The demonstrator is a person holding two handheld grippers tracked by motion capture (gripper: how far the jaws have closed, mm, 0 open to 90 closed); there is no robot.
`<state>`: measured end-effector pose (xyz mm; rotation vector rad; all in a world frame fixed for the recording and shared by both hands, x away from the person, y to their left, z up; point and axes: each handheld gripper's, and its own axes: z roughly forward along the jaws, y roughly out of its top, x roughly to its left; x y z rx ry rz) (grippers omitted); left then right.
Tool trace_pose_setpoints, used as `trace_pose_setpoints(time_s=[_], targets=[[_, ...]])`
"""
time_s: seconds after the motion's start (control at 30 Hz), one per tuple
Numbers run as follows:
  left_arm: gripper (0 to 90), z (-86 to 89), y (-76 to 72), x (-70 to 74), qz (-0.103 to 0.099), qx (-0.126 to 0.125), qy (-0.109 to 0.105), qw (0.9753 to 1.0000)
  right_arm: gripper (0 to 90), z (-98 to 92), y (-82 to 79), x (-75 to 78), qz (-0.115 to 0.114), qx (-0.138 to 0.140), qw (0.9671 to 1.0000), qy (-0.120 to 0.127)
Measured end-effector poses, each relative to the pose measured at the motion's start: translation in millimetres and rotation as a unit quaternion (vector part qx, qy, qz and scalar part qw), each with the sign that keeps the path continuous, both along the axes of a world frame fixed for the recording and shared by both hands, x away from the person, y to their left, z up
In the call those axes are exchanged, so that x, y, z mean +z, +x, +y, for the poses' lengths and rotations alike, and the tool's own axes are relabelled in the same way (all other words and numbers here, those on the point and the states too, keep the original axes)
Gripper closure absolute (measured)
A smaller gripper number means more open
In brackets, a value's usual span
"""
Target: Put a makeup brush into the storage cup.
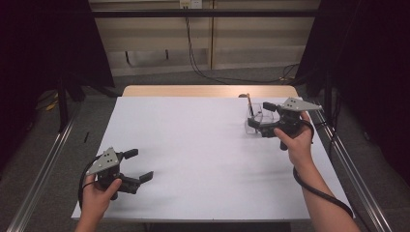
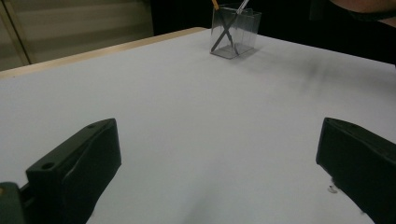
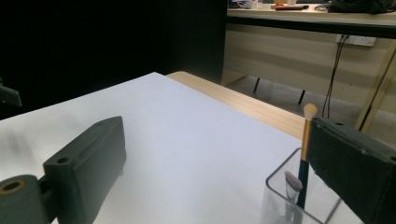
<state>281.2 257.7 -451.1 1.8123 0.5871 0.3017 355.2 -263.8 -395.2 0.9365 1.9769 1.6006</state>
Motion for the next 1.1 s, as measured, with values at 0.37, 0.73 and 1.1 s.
trace_pose_setpoints(time_s=[0.37,0.73,1.1], targets=[[0.0,-0.7,3.5,-0.4,0.001,0.0,-0.003,1.0,2.9,-8.5,-13.7,-10.2,-0.004,-0.003,1.0,0.006],[0.0,0.5,1.7,-0.7,-0.001,-0.001,0.003,1.0,1.4,-10.7,-25.8,-20.5,-0.002,0.003,1.0,0.002],[0.0,0.5,-1.4,-2.4,0.002,-0.001,0.005,1.0,1.4,-10.8,-38.0,-29.5,-0.001,0.011,0.9999,0.003]])
